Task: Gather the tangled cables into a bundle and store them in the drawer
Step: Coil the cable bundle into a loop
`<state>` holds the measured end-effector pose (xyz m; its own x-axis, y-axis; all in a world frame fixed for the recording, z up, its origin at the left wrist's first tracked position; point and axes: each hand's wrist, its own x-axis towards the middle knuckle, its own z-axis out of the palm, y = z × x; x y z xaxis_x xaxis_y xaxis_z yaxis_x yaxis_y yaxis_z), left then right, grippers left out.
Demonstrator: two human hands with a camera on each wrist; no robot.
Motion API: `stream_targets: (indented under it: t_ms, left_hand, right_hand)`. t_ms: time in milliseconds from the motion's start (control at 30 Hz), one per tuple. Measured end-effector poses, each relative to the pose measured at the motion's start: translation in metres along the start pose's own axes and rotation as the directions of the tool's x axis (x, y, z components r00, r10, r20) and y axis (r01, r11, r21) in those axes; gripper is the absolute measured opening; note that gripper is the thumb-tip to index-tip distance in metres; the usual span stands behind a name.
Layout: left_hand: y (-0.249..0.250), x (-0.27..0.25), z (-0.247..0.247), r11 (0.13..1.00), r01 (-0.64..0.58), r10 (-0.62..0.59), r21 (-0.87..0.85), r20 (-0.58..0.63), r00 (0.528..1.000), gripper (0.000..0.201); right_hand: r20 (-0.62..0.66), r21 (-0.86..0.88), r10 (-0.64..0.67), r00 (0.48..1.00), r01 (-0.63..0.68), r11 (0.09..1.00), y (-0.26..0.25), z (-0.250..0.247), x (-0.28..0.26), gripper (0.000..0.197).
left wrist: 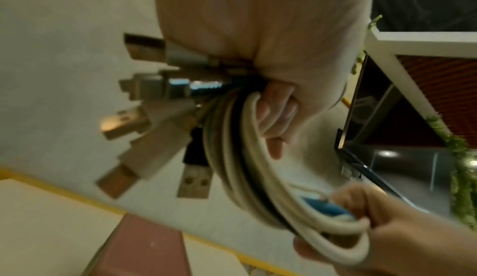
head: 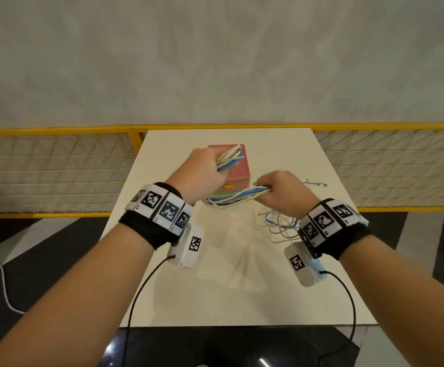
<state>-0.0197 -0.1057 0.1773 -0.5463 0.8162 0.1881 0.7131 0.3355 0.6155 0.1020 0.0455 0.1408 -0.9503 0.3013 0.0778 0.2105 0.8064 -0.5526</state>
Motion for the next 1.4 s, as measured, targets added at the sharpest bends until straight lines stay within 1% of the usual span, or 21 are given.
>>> stream_targets:
  t_ms: [67, 167, 267, 367, 433, 500, 533, 600, 667, 733, 767, 833, 867, 933, 1033, 1067, 1100, 1167, 1200, 1267, 1400]
  left_hand:
    - [0.000, -0.001, 0.010, 0.997, 0.072, -0.073, 0.024, 0.038, 0.997, 0.016]
    - [0.004, -0.004, 0.023, 0.984, 0.113, -0.108, -0.135, 0.042, 0.993, 0.026]
    - [0.008, -0.007, 0.035, 0.962, 0.098, -0.097, -0.256, 0.016, 0.995, 0.026]
    - [0.008, -0.009, 0.044, 0.938, 0.161, -0.113, -0.308, 0.165, 0.980, 0.052]
    - [0.006, -0.008, 0.041, 0.956, 0.181, -0.112, -0.230, 0.284, 0.952, 0.063]
    - [0.002, -0.007, 0.034, 0.985, 0.141, -0.093, -0.096, 0.389, 0.917, 0.041]
    - [0.000, -0.007, 0.031, 0.989, 0.133, -0.098, -0.060, 0.398, 0.912, 0.028]
    - [-0.005, -0.007, 0.024, 0.988, 0.153, -0.140, -0.012, 0.333, 0.932, 0.011]
    - [-0.013, -0.006, 0.020, 0.980, 0.198, -0.196, 0.018, 0.257, 0.946, 0.018]
    - [-0.018, -0.006, 0.015, 0.968, 0.237, -0.211, -0.087, 0.238, 0.948, 0.023]
    - [-0.018, -0.006, 0.013, 0.957, 0.244, -0.202, -0.156, 0.248, 0.948, 0.027]
    - [-0.016, -0.008, 0.010, 0.939, 0.239, -0.175, -0.247, 0.254, 0.951, 0.019]
    - [-0.013, -0.010, 0.010, 0.923, 0.234, -0.158, -0.305, 0.253, 0.954, 0.013]
    - [-0.009, -0.014, 0.013, 0.840, 0.229, -0.115, -0.492, 0.251, 0.961, 0.018]
    - [-0.003, -0.016, 0.026, 0.562, 0.285, -0.103, -0.776, 0.277, 0.955, 0.039]
    - [-0.001, -0.016, 0.029, 0.507, 0.303, -0.121, -0.807, 0.282, 0.952, 0.045]
    - [0.002, -0.015, 0.031, 0.504, 0.308, -0.149, -0.807, 0.270, 0.951, 0.046]
    - [0.004, -0.015, 0.032, 0.592, 0.303, -0.234, -0.747, 0.201, 0.951, 0.035]
    - [0.001, -0.014, 0.032, 0.665, 0.300, -0.274, -0.684, 0.151, 0.950, 0.032]
    - [-0.003, -0.012, 0.034, 0.806, 0.284, -0.302, -0.520, 0.052, 0.952, 0.039]
    - [0.003, -0.010, 0.038, 0.891, 0.193, -0.231, -0.410, -0.046, 0.972, 0.041]
  right_hand:
    - [-0.044, -0.001, 0.008, 0.999, -0.008, 1.000, -0.004, 0.000, 0.002, 0.051]
    - [-0.079, -0.066, 0.041, 0.996, -0.047, 0.997, -0.005, 0.004, 0.003, 0.047]
    - [-0.075, -0.111, 0.076, 0.994, -0.084, 0.990, -0.004, 0.006, 0.004, 0.022]
    - [-0.044, -0.179, 0.082, 0.996, -0.088, 0.980, -0.005, 0.007, 0.005, 0.013]
    - [-0.086, -0.107, 0.091, 0.992, -0.100, 0.989, -0.007, 0.007, 0.002, 0.009]
    - [-0.131, -0.002, 0.088, 0.987, -0.089, 0.996, -0.012, 0.011, -0.002, 0.010]
    - [-0.123, 0.041, 0.075, 0.990, -0.071, 0.997, -0.014, 0.013, -0.003, 0.012]
    - [-0.039, 0.147, 0.038, 0.999, -0.032, 0.989, -0.014, 0.013, -0.003, 0.013]
    - [0.073, 0.217, -0.004, 0.997, -0.012, 0.976, -0.011, 0.008, -0.005, 0.019]
    - [0.154, 0.320, -0.032, 0.988, -0.019, 0.947, -0.006, 0.003, -0.011, 0.018]
    - [0.167, 0.391, -0.049, 0.985, -0.021, 0.920, -0.004, 0.002, -0.016, 0.017]
    - [0.163, 0.493, -0.068, 0.984, -0.022, 0.870, 0.000, 0.002, -0.024, 0.022]
    - [0.153, 0.517, -0.066, 0.986, -0.023, 0.856, 0.002, 0.005, -0.027, 0.023]
    - [0.101, 0.549, -0.025, 0.995, -0.035, 0.835, 0.007, 0.012, -0.028, 0.024]
    - [-0.015, 0.584, 0.015, 1.000, -0.004, 0.812, 0.013, 0.022, -0.025, 0.022]
    - [-0.046, 0.584, 0.031, 0.998, 0.002, 0.812, 0.014, 0.023, -0.024, 0.021]
    - [-0.068, 0.582, 0.051, 0.996, -0.002, 0.813, 0.014, 0.021, -0.022, 0.020]
    - [-0.062, 0.636, 0.096, 0.993, -0.035, 0.770, 0.012, 0.012, -0.018, 0.016]
    - [-0.034, 0.704, 0.113, 0.993, -0.056, 0.708, 0.010, 0.007, -0.016, 0.017]
    - [-0.003, 0.786, 0.097, 0.995, -0.057, 0.615, 0.006, 0.001, -0.011, 0.023]
    - [-0.096, 0.773, 0.091, 0.991, 0.017, 0.634, -0.008, 0.009, -0.011, 0.030]
